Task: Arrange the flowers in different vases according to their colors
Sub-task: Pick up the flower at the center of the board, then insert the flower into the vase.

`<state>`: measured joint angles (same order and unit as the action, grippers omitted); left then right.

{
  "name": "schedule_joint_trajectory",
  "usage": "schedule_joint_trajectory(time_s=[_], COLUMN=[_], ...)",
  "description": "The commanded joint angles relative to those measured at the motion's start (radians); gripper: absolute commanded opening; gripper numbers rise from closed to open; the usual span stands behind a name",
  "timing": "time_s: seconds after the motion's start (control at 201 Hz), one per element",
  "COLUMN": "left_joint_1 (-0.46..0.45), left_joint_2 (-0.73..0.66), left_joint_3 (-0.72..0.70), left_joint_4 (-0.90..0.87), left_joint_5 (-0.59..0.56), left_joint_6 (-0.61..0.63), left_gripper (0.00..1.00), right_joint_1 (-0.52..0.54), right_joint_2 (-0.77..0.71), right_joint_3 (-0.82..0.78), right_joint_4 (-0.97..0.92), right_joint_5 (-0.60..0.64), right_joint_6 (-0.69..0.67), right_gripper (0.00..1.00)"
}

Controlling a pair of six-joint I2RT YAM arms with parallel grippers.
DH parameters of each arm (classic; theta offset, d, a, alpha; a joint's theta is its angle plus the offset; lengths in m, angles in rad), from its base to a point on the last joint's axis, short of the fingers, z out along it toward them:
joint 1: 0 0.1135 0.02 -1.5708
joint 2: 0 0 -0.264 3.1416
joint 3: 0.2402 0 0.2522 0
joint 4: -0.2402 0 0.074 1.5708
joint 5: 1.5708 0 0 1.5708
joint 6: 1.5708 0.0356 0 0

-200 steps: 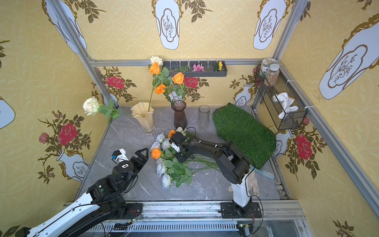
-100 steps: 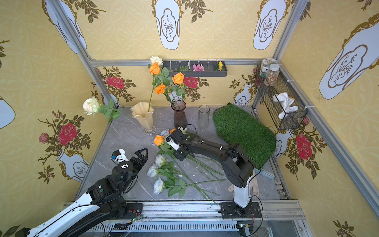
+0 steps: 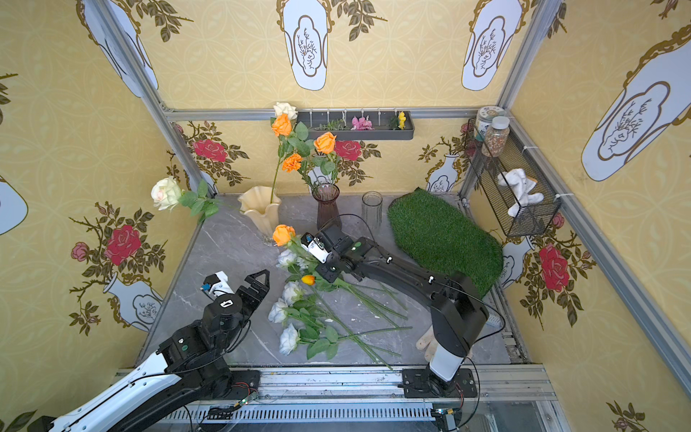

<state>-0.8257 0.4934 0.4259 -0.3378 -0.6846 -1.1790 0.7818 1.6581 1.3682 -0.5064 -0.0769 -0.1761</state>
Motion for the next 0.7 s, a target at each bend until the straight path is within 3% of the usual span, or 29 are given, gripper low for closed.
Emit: schedule_joint_trajectory(time_s=[0.0,0.204,0.418,0.523,0.697], left_joint_1=[0.000,0.000,0.000,0.000,0.000], left_joint_2=[-0.004,-0.013,-0.023,-0.018,-0.001], left_joint_3=[-0.006,-0.012,-0.022,-0.023,-0.019], left_joint_4=[0.013,0.017,0.029,0.037,0.052], left_joint_5=[-0.006,-0.006,-0.010,-0.012,-0.013], left_joint_6=[0.004,0.004,0.011,0.019,0.033], left_gripper=[1.00,1.00,1.00,1.00,1.00], right_joint_1=[-0.042,-0.129,-0.168,-0.197,-0.266], right_joint_2=[-0.066,-0.151,-0.205,-0.166,-0.033], right_joint_3=[0.001,0.009,-0.067,-0.067,0.091], right_joint_4=[0.140,0.346,0.770,0.987,1.092], right_joint_5=[-0.110,-0.193,-0.088,-0.034,-0.048], right_joint_6=[0.079,0.215,0.271,0.292,0.358], right_gripper=[0.00,0.00,0.00,0.00,0.00])
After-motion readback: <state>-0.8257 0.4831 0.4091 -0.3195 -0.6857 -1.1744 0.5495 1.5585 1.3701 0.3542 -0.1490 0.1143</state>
